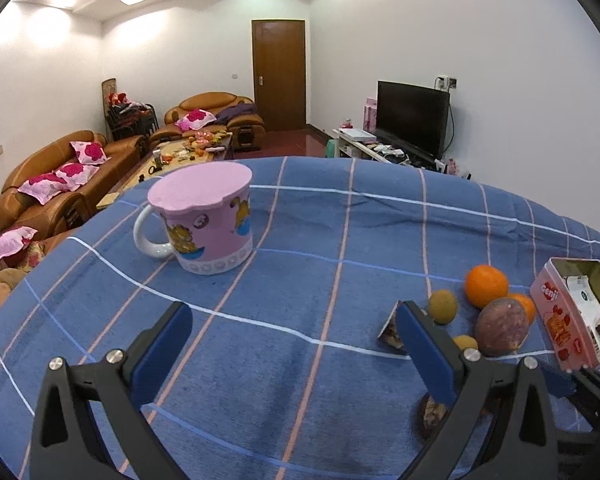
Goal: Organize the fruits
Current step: 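Move both tools back from the tin toward the remaining fruit, then grasp an orange with the right tool while the left tool grasps another dark brown fruit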
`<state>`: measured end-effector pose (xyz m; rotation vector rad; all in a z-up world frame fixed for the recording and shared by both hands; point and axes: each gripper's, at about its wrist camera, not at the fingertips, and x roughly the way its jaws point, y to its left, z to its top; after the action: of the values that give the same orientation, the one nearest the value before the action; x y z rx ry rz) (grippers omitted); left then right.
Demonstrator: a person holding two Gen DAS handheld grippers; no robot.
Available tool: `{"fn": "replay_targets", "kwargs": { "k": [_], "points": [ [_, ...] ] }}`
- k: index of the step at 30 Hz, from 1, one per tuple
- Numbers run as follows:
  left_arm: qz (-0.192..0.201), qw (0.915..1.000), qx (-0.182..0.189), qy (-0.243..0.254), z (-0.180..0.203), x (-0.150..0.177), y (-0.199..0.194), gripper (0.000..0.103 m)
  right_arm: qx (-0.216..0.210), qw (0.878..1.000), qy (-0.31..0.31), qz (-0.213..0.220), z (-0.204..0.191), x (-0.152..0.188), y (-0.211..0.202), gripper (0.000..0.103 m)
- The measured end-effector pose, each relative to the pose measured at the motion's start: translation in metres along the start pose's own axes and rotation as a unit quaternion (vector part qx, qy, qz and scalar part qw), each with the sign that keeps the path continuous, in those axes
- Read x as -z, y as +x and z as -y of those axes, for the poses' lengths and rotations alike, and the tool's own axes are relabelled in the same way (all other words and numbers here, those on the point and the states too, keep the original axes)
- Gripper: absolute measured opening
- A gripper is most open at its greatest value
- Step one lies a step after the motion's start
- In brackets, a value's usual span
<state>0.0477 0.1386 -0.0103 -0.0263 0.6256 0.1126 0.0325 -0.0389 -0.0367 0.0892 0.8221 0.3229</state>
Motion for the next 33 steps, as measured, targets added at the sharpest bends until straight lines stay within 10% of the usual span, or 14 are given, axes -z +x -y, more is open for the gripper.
{"fn": "replay_targets", "kwargs": {
  "k": [14,23,33],
  "points": [
    [0.006,0.9995,0.03,0.01,0.002,-0.002,-0.006,0.102,-0.034,0.999,0.027,-0.019,0.012,0.008,0.008,0.037],
    [-0.068,0.9791,0.179,0.069,0.031,0.007,-0.006,0.084,0.066,0.993,0.015,0.101,0.04,0.012,-0.054,0.037],
    [-0.134,0.9621,0.173,0.163,0.069,0.033,0.008,0.049,0.087,0.99,0.015,0.112,0.049,0.009,-0.069,0.037]
  ]
}}
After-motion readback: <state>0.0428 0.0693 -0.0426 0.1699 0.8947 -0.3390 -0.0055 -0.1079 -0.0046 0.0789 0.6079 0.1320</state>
